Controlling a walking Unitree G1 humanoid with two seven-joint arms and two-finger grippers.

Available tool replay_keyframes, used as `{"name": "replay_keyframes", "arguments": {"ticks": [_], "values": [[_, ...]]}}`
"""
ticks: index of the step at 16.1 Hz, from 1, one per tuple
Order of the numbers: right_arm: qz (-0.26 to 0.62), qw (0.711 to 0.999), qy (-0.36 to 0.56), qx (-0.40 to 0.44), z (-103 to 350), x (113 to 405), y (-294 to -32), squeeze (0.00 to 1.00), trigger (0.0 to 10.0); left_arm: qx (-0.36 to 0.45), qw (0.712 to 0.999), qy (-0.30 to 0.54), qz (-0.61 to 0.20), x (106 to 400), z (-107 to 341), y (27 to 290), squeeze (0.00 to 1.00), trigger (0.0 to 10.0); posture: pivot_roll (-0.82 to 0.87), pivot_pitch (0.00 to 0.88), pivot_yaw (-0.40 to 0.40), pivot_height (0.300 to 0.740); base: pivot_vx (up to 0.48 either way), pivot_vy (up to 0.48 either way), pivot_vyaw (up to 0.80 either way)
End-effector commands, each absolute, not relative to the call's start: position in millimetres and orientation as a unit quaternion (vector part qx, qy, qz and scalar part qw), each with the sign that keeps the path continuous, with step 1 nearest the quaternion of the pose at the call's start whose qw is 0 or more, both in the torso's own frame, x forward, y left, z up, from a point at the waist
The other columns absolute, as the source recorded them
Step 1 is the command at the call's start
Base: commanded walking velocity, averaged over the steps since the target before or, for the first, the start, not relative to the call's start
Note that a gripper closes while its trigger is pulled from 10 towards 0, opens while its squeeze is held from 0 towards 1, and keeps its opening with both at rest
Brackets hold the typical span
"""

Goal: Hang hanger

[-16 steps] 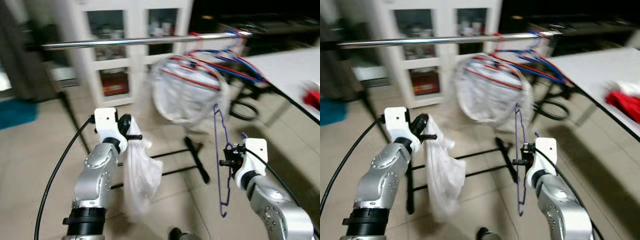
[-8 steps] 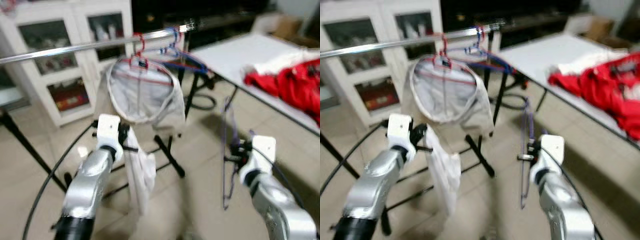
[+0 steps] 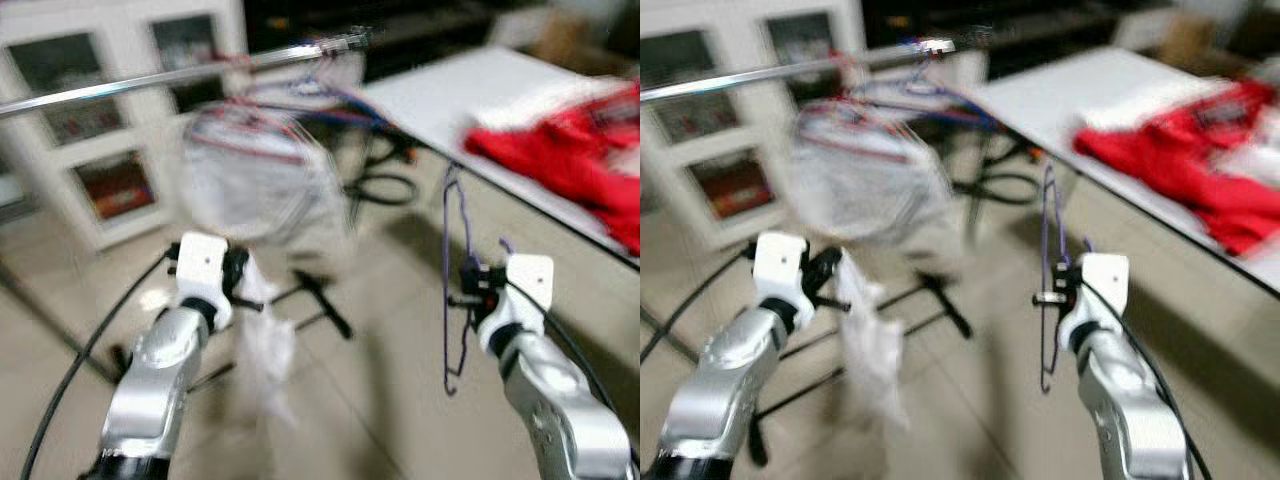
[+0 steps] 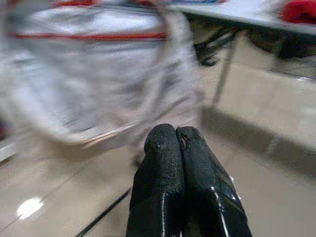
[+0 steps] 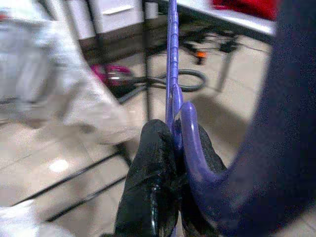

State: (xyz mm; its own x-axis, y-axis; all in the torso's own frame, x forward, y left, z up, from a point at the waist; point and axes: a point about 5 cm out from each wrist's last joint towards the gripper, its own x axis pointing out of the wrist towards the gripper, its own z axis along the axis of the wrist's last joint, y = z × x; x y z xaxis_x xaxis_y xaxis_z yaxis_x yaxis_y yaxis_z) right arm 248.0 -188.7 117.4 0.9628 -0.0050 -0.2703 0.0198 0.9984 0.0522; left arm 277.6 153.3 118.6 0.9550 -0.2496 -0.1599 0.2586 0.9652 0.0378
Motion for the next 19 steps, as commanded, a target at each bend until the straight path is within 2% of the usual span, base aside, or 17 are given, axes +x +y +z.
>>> {"name": "replay_keyframes", "arguments": {"ticks": [1,9,14,17,19], "values": [[-0.003,0.991,0.132,0.033,122,247,-187,0.00,10.0,0.027,0.989,0.052,-0.139,279,129,149,0.00,10.0,0.03,0.000,-0.027,0.740,0.000,0.000,-0.77],[0.009,0.992,0.124,0.004,126,250,-186,0.00,10.0,0.025,0.987,0.043,-0.151,286,132,145,0.00,10.0,0.02,0.000,-0.025,0.740,0.290,0.000,-0.77],[0.034,0.992,0.116,-0.019,129,253,-181,0.00,10.0,0.019,0.989,0.034,-0.145,291,135,145,0.00,10.0,0.02,0.000,-0.031,0.740,0.376,0.000,0.00],[0.047,0.993,0.111,-0.018,134,254,-180,0.00,10.0,0.019,0.989,0.017,-0.148,297,145,146,0.00,10.0,0.02,0.000,-0.032,0.740,0.387,0.000,-0.66],[0.086,0.992,0.086,-0.028,144,256,-178,0.00,10.0,0.019,0.988,-0.007,-0.154,308,160,144,0.00,10.0,0.02,0.000,-0.031,0.740,0.388,0.000,-0.78]]}}
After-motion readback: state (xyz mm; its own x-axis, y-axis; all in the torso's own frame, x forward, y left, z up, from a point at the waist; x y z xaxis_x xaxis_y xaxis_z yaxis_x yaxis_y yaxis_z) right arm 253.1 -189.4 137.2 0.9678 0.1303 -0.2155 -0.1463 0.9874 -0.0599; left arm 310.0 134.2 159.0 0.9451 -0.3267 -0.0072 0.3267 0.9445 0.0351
